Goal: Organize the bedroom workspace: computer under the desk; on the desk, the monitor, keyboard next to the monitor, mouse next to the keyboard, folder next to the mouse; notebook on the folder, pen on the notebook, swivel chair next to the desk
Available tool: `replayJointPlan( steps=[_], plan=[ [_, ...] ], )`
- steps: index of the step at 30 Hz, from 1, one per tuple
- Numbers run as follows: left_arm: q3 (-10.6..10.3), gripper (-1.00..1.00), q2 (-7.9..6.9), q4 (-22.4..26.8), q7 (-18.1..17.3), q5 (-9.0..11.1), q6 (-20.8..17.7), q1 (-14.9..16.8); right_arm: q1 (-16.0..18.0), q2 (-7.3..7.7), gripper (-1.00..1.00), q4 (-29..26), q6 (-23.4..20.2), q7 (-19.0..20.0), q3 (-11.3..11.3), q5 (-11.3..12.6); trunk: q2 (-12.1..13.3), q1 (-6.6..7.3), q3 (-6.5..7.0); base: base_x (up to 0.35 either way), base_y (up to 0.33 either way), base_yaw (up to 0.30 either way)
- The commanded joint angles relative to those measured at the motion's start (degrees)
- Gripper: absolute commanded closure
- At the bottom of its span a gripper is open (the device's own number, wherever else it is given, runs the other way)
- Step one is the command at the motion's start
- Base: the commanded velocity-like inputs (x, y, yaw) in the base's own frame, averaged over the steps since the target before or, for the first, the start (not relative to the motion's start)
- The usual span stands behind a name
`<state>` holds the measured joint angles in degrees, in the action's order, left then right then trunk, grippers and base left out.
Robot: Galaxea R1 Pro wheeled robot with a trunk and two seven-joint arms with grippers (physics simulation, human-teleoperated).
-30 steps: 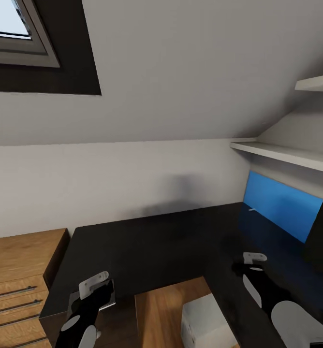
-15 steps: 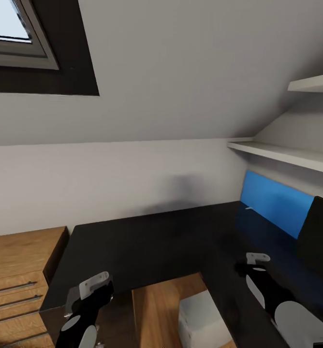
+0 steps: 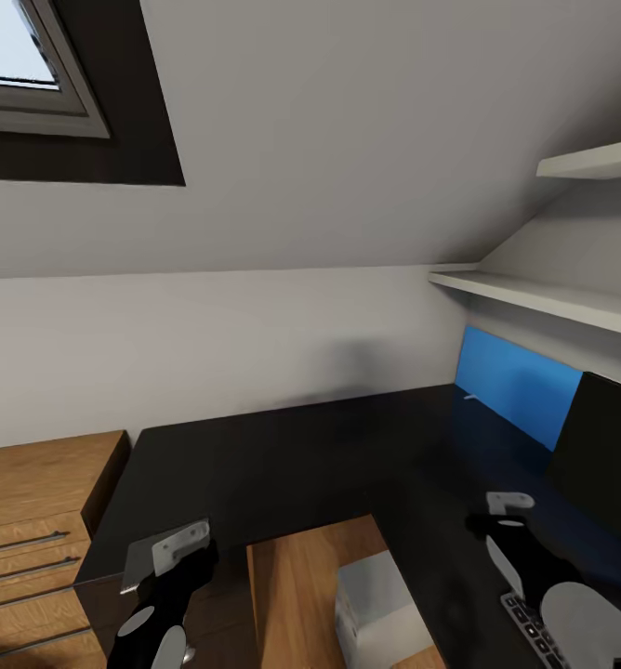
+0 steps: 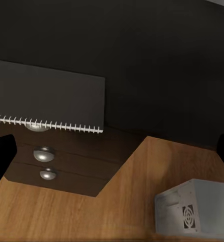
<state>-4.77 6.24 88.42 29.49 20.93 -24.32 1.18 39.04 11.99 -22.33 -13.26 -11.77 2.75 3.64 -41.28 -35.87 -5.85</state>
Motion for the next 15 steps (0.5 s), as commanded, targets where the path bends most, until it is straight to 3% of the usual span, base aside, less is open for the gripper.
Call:
replayJointPlan(
  steps=[1, 8, 15],
  plan=[
    [-0.07, -1.0, 0.0, 0.08, 0.48, 0.52, -0.14, 0.05, 0.04, 0.3, 1.0, 0.15, -0.23, -0.36, 0.28, 0.56, -0.08, -0.02, -0.1, -0.005, -0.004, 0.0],
    [-0.22, -1.0, 0.04, 0.14, 0.48, 0.53, -0.19, 0.05, 0.23, 2.09, 1.0, 3.08, -0.1, -0.61, 0.17, 0.49, -0.08, -0.02, -0.1, -0.001, -0.001, 0.0],
    [-3.49, -1.0, 0.21, 1.5, 0.69, 0.56, -0.05, 0.05, 0.56, 2.25, 1.0, 5.0, -0.53, -4.17, 0.21, 0.42, -0.48, -0.24, -0.28, 0.0, 0.0, 0.0]
  ],
)
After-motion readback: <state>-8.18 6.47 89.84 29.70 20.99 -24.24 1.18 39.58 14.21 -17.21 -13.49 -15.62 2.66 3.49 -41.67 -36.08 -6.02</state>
